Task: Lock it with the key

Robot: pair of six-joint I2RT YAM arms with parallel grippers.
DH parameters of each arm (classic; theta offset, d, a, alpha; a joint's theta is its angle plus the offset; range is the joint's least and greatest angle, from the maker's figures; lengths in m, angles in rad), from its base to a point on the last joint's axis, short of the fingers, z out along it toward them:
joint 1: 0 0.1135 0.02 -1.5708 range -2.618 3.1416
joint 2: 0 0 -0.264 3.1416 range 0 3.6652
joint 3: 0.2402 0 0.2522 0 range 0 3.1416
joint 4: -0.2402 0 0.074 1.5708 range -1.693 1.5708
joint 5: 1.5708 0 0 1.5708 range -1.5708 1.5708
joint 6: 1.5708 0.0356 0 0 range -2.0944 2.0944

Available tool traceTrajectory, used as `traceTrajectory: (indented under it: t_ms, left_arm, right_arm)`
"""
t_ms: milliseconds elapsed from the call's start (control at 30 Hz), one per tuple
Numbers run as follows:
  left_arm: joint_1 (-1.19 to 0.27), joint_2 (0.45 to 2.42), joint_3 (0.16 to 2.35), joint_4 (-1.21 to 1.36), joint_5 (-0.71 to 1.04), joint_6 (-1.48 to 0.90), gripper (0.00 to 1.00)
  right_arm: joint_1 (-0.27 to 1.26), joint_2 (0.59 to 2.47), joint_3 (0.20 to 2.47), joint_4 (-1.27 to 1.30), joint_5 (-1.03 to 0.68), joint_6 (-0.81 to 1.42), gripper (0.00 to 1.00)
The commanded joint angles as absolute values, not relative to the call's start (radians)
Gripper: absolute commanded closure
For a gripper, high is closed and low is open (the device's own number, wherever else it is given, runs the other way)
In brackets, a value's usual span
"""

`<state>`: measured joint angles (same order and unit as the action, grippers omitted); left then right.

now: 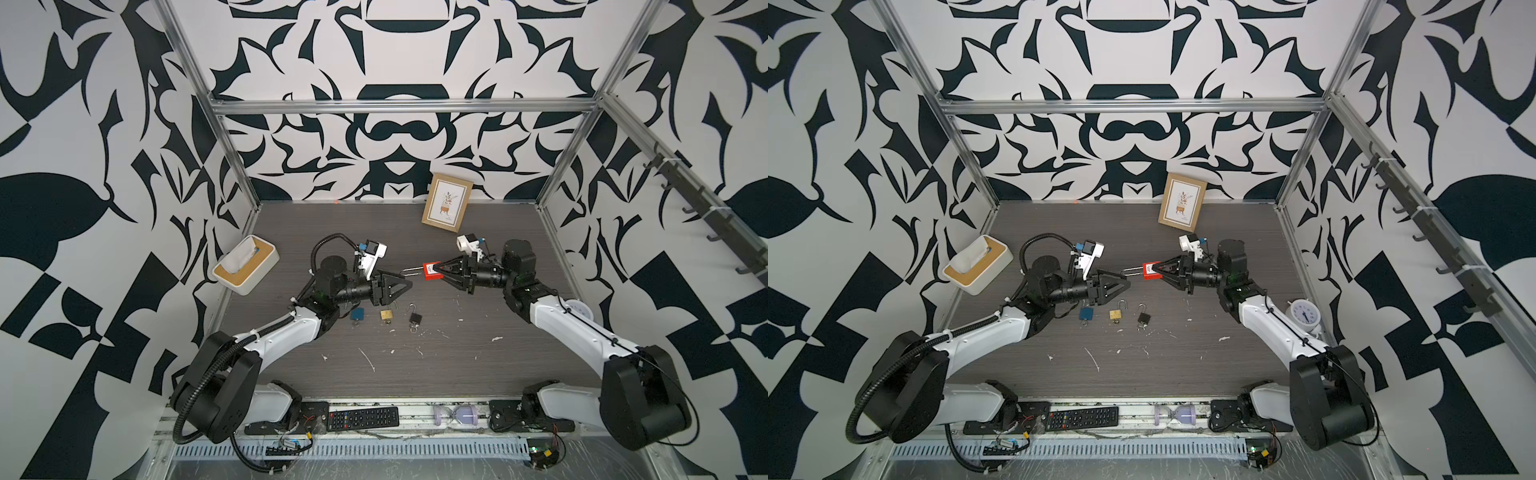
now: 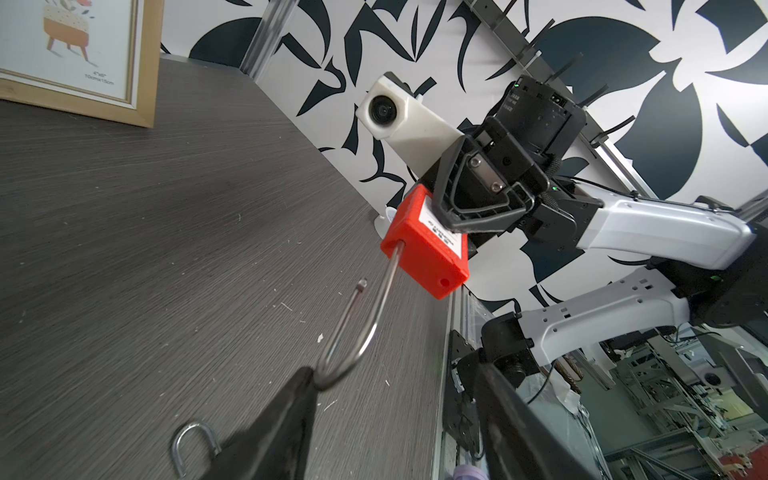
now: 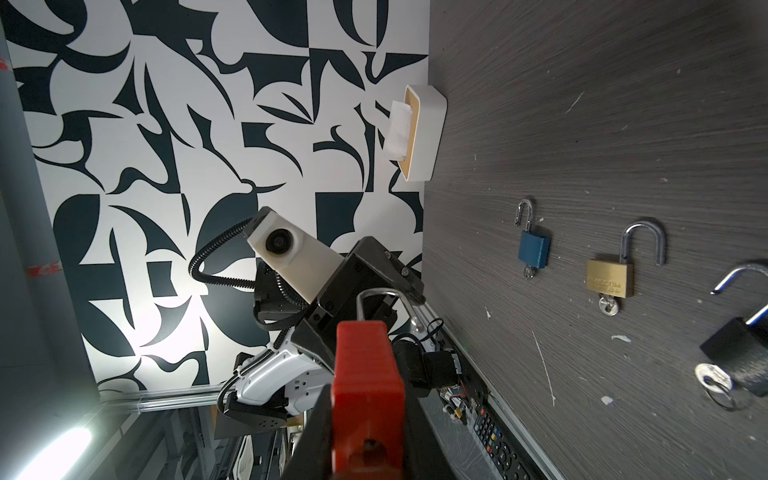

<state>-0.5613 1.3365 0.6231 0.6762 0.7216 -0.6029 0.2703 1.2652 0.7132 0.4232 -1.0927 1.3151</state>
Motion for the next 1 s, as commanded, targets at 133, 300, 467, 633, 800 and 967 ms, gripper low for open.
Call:
traceTrajectory:
  t_ms: [133, 300, 467, 633, 800, 967]
  left_arm:
    - [-0.565, 1.316, 0.690, 0.454, 0.546, -0.461, 0.19]
    - [-0.565, 1.330, 0.695, 0.496, 0.558, -0.470, 0.18]
    - [-0.576, 1.359, 0.716, 0.559, 0.620, -0.513, 0.22]
    - [-0.593, 1.368, 0.727, 0.571, 0.653, -0.538, 0.27]
    - [-0.598, 1.364, 0.710, 0.579, 0.666, -0.566, 0.34]
    - [-0.599, 1.342, 0.685, 0.583, 0.669, -0.587, 0.38]
  right_arm:
    - [0.275, 1.236, 0.709, 0.485, -1.093, 1.328, 1.00]
    - [0.292, 1.238, 0.690, 0.487, -1.082, 1.329, 1.00]
    - [0.316, 1.264, 0.683, 0.530, -1.070, 1.343, 1.00]
    - [0.318, 1.287, 0.693, 0.533, -1.060, 1.344, 1.00]
    - [0.318, 1.305, 0.709, 0.534, -1.048, 1.334, 1.00]
    - [0.314, 1.292, 0.741, 0.430, -1.029, 1.248, 1.00]
